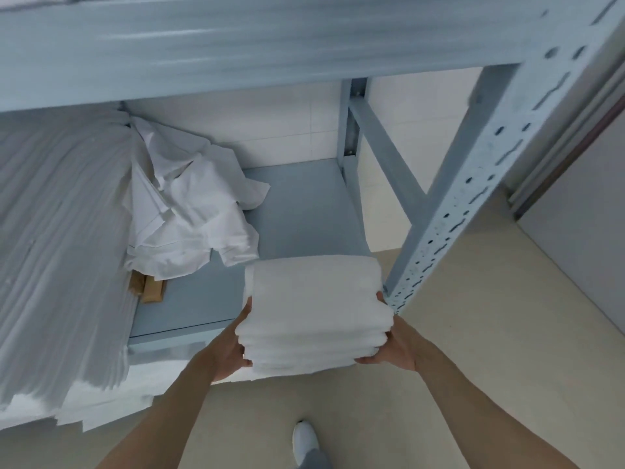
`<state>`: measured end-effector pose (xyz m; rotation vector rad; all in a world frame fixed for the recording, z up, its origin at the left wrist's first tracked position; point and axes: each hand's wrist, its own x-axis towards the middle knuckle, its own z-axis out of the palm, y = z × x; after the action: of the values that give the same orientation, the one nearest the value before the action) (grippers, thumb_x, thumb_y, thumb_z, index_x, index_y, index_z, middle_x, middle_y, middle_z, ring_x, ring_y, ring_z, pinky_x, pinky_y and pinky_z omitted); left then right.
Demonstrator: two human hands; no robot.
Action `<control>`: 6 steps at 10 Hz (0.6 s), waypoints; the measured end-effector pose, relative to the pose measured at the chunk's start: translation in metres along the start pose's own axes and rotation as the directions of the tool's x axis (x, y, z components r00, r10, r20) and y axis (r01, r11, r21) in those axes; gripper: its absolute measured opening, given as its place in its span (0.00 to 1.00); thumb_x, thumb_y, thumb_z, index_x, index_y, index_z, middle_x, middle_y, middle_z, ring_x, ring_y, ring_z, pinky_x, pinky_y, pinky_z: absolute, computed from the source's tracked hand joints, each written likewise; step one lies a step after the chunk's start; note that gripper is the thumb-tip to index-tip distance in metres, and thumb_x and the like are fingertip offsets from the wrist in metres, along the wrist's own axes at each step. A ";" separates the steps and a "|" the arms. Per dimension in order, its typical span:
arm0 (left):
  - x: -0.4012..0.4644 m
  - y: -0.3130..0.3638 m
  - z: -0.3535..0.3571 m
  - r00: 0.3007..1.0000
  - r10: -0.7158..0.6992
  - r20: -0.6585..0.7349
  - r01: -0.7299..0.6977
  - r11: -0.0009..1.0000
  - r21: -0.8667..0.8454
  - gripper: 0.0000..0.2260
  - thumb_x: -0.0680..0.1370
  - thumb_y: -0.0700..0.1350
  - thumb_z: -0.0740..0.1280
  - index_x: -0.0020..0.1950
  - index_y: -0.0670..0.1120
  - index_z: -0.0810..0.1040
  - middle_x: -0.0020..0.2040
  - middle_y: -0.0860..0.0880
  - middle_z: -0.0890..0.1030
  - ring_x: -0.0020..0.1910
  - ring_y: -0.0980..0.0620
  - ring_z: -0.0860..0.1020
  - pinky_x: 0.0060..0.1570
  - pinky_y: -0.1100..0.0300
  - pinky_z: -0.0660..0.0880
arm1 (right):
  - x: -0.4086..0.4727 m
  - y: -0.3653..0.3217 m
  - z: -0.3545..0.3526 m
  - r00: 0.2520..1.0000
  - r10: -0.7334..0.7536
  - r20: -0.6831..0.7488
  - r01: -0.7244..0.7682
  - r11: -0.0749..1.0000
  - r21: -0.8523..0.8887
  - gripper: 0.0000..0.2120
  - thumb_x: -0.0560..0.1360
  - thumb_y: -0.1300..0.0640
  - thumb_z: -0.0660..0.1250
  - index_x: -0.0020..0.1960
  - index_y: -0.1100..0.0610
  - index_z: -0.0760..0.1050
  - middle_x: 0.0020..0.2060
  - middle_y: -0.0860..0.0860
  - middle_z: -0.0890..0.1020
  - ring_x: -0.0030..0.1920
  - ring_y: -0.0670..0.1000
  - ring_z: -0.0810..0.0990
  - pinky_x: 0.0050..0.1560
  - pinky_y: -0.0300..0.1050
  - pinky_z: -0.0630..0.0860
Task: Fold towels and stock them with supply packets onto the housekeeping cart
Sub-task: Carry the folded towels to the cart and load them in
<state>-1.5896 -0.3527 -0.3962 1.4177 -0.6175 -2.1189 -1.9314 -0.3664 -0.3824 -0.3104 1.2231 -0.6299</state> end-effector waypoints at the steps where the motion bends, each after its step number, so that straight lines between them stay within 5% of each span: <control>1: -0.026 -0.012 0.042 0.996 0.057 0.068 -0.061 0.997 0.054 0.34 0.68 0.75 0.66 0.62 0.51 0.80 0.50 0.35 0.82 0.43 0.42 0.85 0.39 0.55 0.80 | -0.050 0.014 -0.030 0.997 -0.073 0.003 0.073 0.997 0.005 0.26 0.75 0.32 0.61 0.56 0.53 0.80 0.50 0.55 0.86 0.53 0.61 0.85 0.55 0.64 0.80; 2: -0.041 -0.029 0.099 0.987 0.086 0.138 -0.105 0.985 0.134 0.31 0.72 0.76 0.59 0.60 0.55 0.82 0.48 0.47 0.85 0.43 0.49 0.83 0.40 0.55 0.79 | -0.100 0.029 -0.079 0.990 -0.143 0.007 0.143 0.989 0.047 0.27 0.72 0.29 0.63 0.56 0.50 0.81 0.51 0.53 0.86 0.53 0.59 0.85 0.54 0.64 0.80; 4: -0.056 -0.059 0.219 0.972 0.111 0.209 -0.168 0.947 0.275 0.36 0.72 0.74 0.55 0.71 0.53 0.73 0.53 0.41 0.84 0.46 0.42 0.85 0.38 0.56 0.80 | -0.202 0.045 -0.178 0.958 -0.283 0.051 0.271 0.949 0.163 0.24 0.72 0.32 0.68 0.62 0.45 0.81 0.62 0.54 0.82 0.61 0.62 0.80 0.61 0.70 0.73; 6: -0.058 -0.063 0.325 0.955 0.141 0.260 -0.234 0.897 0.375 0.35 0.69 0.79 0.57 0.67 0.61 0.77 0.64 0.47 0.82 0.61 0.43 0.81 0.55 0.43 0.79 | -0.285 0.046 -0.249 0.911 -0.408 -0.059 0.412 0.898 0.155 0.30 0.68 0.29 0.69 0.64 0.43 0.78 0.61 0.52 0.82 0.61 0.61 0.80 0.58 0.68 0.76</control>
<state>-1.8842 -0.2386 -0.2808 1.2555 -1.2932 -2.0881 -2.2092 -0.1318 -0.2687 -0.4274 1.1270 -1.0983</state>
